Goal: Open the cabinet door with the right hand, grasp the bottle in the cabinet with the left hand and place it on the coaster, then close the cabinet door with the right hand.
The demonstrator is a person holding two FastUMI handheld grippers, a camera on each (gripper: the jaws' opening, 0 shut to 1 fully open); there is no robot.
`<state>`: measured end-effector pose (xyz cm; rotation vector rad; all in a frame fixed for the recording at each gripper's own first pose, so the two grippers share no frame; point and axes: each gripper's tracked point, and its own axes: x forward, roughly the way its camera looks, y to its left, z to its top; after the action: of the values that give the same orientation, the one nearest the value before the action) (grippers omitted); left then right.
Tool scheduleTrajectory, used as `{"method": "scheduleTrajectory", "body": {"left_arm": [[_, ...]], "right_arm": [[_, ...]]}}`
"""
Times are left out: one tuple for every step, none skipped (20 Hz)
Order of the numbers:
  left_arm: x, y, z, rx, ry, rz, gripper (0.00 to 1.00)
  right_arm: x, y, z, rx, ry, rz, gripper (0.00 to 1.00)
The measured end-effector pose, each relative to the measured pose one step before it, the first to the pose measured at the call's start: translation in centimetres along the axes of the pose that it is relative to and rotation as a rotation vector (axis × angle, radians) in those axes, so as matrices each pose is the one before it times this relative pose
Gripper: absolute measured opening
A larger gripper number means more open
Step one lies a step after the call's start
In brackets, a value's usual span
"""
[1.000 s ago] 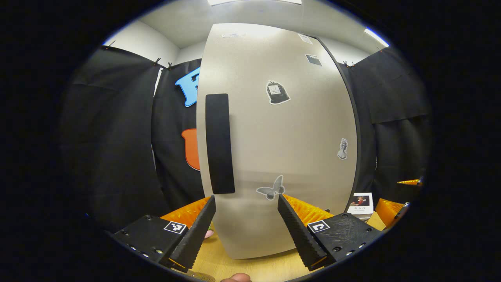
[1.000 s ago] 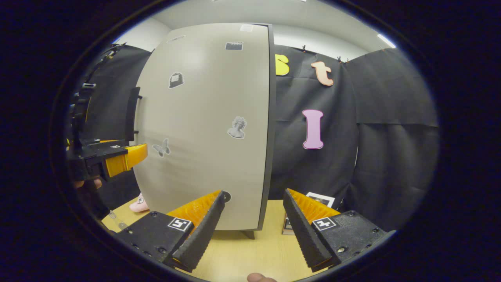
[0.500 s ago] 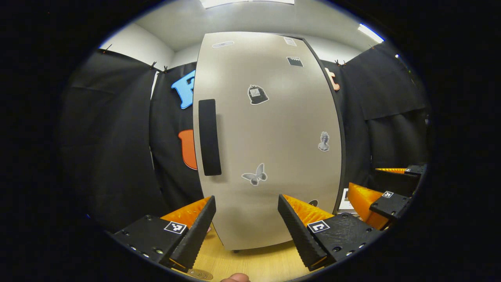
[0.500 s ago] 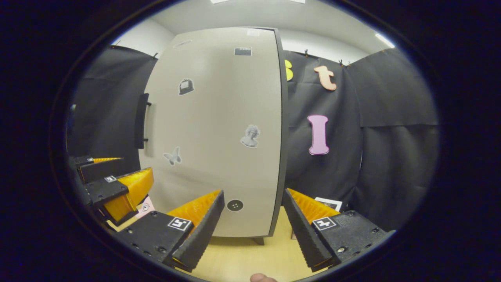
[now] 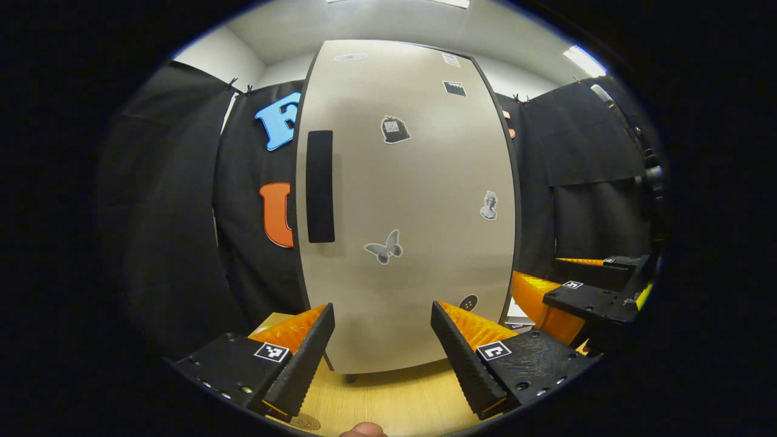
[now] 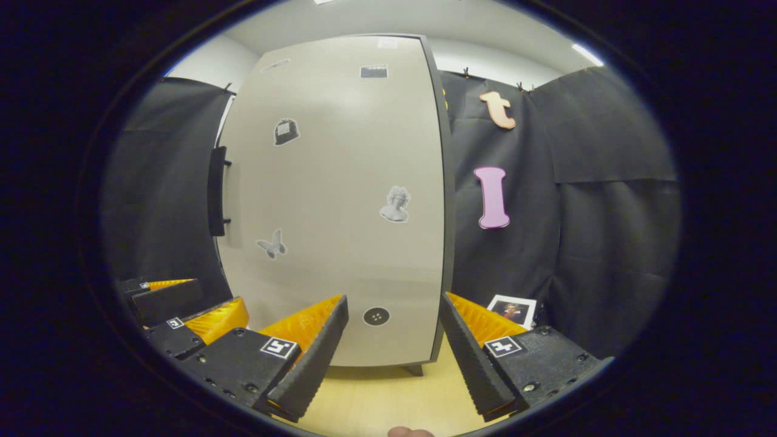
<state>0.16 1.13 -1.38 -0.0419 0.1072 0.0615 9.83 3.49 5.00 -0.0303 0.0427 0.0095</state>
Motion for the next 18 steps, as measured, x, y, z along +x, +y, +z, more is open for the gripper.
{"method": "scheduleTrajectory", "body": {"left_arm": [[0.098,0.301,0.147,0.00204,-0.00874,0.00394,0.96],[0.122,0.268,0.069,-0.00045,-0.00612,0.00078,0.96],[-0.040,0.121,-0.019,-0.00273,-0.00368,-0.00116,0.96],[-0.072,0.063,-0.162,-0.00288,0.00194,-0.00149,0.96],[-0.014,0.050,-0.295,-0.00274,0.00654,-0.00346,0.96],[-0.045,0.093,-0.067,0.00029,0.00098,-0.00146,0.96],[-0.011,0.087,0.044,0.00185,-0.00188,0.00061,0.96],[0.055,0.152,0.186,0.00017,-0.00358,0.00509,0.96],[0.122,0.092,0.043,-0.00578,-0.00242,0.00664,0.96],[0.167,0.020,-0.152,-0.00589,0.00244,0.00477,0.96],[0.036,0.039,0.021,0.00071,0.00443,0.00573,0.96],[0.016,0.138,0.130,0.00467,-0.00208,0.00447,0.96],[-0.090,0.077,0.095,0.00610,-0.00399,0.00369,0.96],[-0.030,0.076,0.018,0.00691,-0.00291,0.00431,0.96],[-0.043,0.020,-0.012,0.00372,-0.00200,0.00375,0.96],[-0.037,0.105,-0.060,0.00347,0.00098,0.00536,0.96],[-0.036,0.183,-0.027,0.00457,0.00129,0.00734,0.96],[0.013,0.157,-0.020,0.00310,0.00192,0.00571,0.96]], "right_arm": [[0.042,0.194,-0.071,-0.00390,0.00835,-0.00275,0.96],[0.012,0.261,-0.080,-0.00489,0.00534,0.00030,0.96],[0.063,0.306,-0.045,-0.00546,0.00255,0.00145,0.98],[-0.061,0.233,-0.085,-0.00877,0.00337,-0.00111,0.98],[-0.015,0.284,-0.052,-0.00368,0.00411,0.00294,0.98],[-0.018,0.521,-0.198,-0.00203,0.00340,0.01226,0.96],[0.023,0.452,-0.049,-0.00976,0.00214,0.01501,0.98],[0.016,0.066,-0.003,-0.01954,0.00285,0.00586,0.98],[-0.024,-0.150,0.198,-0.01147,-0.00339,-0.00088,0.96],[0.076,-0.137,0.168,0.00122,-0.00724,-0.00143,0.96],[0.091,-0.139,0.065,0.00736,-0.00219,-0.00088,0.96],[0.240,-0.074,-0.103,0.00422,0.00657,0.00183,0.96],[0.231,-0.018,-0.286,0.00175,0.00896,0.00307,0.98],[0.197,-0.022,-0.187,0.00181,0.00724,0.00194,0.98],[0.141,-0.040,-0.230,0.00501,0.00777,0.00265,0.96],[0.146,0.000,-0.231,0.00837,0.00757,0.00450,0.98],[0.171,0.028,-0.065,0.00509,0.00388,0.00479,0.96],[0.104,0.056,-0.015,0.00126,0.00159,0.00430,0.96]]}}
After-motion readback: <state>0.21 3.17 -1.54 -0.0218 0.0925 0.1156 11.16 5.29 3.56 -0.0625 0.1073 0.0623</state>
